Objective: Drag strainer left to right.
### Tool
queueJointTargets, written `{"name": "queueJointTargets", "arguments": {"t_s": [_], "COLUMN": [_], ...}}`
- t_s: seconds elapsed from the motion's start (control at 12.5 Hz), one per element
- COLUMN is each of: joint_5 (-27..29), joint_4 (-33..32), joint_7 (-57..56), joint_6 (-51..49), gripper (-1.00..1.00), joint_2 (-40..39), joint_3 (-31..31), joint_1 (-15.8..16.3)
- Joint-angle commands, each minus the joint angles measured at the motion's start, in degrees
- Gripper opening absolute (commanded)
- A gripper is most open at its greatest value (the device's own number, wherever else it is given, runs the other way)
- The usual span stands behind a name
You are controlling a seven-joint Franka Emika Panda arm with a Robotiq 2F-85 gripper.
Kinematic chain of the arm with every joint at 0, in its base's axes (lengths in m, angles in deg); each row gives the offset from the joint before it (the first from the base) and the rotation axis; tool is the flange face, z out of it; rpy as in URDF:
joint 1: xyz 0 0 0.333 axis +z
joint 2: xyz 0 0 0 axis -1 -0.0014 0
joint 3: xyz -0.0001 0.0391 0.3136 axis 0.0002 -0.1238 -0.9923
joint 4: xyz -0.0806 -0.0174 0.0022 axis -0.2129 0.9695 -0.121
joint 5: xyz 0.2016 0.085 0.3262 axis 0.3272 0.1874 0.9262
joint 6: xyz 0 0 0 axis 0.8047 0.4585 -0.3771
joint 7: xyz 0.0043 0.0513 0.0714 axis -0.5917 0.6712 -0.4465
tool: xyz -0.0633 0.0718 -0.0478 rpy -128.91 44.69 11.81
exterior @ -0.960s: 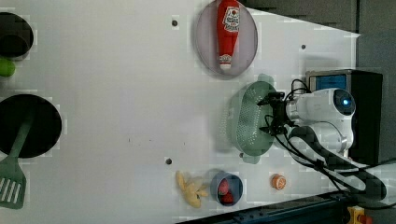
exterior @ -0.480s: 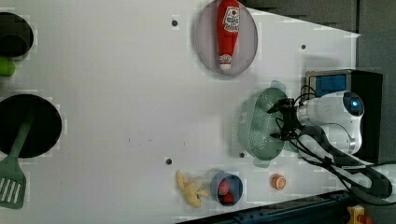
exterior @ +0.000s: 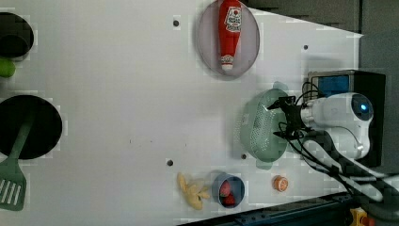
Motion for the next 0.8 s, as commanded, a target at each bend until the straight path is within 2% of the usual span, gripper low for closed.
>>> {"name": "queueJointTargets", "arguments": {"t_s": [0.08,0.4,0.56,0.8], "joint_5": [3.1,15.8,16.6,16.8], "joint_4": [0.0,1.5,5.2,13.3], "joint_7": [-15.4,-31.3,-40.4,-42.2], "joint_6": [-5.5,-26.1,-35.6,-48.8], "gripper": [1.00,1.00,1.00,1.00], "joint_2": [13.2,31.6,38.7,42.1], "joint_3": [-2.9,-2.5,-2.1,-1.9], "joint_1": [0.9,0.9,0.9,0.9]}}
